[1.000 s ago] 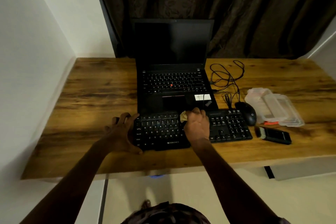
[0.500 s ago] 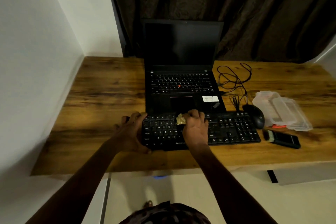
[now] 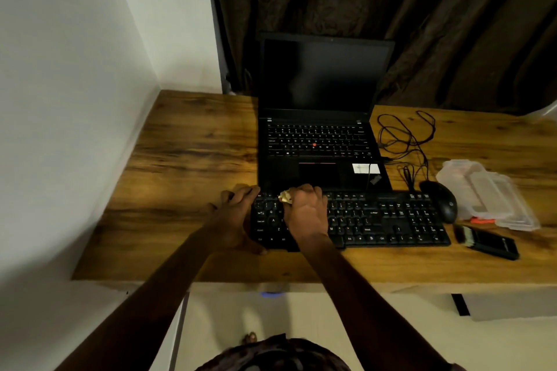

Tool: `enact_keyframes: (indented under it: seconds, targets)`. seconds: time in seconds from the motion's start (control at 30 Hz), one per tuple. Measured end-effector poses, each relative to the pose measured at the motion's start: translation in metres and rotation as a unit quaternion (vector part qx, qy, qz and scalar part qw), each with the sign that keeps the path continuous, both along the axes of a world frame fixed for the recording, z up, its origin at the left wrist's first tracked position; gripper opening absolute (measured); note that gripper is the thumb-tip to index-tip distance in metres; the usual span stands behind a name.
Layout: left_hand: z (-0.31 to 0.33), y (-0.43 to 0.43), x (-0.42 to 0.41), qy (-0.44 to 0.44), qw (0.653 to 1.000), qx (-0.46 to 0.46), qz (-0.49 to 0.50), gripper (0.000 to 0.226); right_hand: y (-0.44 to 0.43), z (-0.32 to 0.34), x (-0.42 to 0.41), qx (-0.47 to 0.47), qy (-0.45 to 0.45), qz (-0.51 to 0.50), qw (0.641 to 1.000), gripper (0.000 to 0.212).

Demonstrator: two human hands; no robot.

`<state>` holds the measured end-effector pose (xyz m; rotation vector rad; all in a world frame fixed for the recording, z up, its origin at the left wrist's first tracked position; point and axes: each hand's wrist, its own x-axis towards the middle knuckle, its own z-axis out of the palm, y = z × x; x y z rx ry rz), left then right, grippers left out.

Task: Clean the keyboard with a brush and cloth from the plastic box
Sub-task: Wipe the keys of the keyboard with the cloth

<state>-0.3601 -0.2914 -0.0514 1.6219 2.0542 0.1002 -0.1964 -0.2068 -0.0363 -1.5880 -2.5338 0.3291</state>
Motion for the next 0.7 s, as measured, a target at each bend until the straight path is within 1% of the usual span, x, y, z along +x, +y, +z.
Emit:
enact_keyframes:
  seconds: [0.1,0.17,0.27,0.33,0.47,0.57,0.63,0.7]
  targets:
    - [0.0,-0.001,0.0,0.004,1.0,0.006,-0.004,0.152,-0.001,0.0,-0.003,-0.014,0.026,0.006,1.0,0.027]
    - [-0.001,-0.002,0.0,0.007,1.0,0.014,-0.007,0.15,-0.006,0.001,-0.011,-0.018,0.033,0.048,0.998,0.029]
    - [-0.003,-0.002,-0.001,0.012,1.0,0.015,-0.006,0.148,-0.016,0.0,-0.023,-0.02,0.072,0.134,0.988,0.026]
    - [-0.003,-0.002,-0.001,0.006,1.0,0.013,-0.002,0.149,-0.014,0.0,-0.022,-0.016,0.082,0.165,0.983,0.025]
    - [-0.003,-0.001,-0.001,0.001,1.0,0.015,-0.002,0.15,0.002,0.004,-0.008,-0.002,0.047,0.166,0.985,0.03]
    - [-0.002,-0.001,-0.001,0.005,1.0,0.012,-0.006,0.15,0.002,0.006,-0.011,0.003,0.034,0.184,0.982,0.034]
    - [-0.002,-0.002,-0.001,0.007,1.0,0.01,-0.005,0.149,-0.001,0.007,-0.017,-0.016,0.071,0.191,0.979,0.037]
    - [0.0,-0.003,0.0,0.006,1.0,0.012,-0.002,0.146,-0.001,0.006,-0.018,-0.056,0.13,0.168,0.976,0.042]
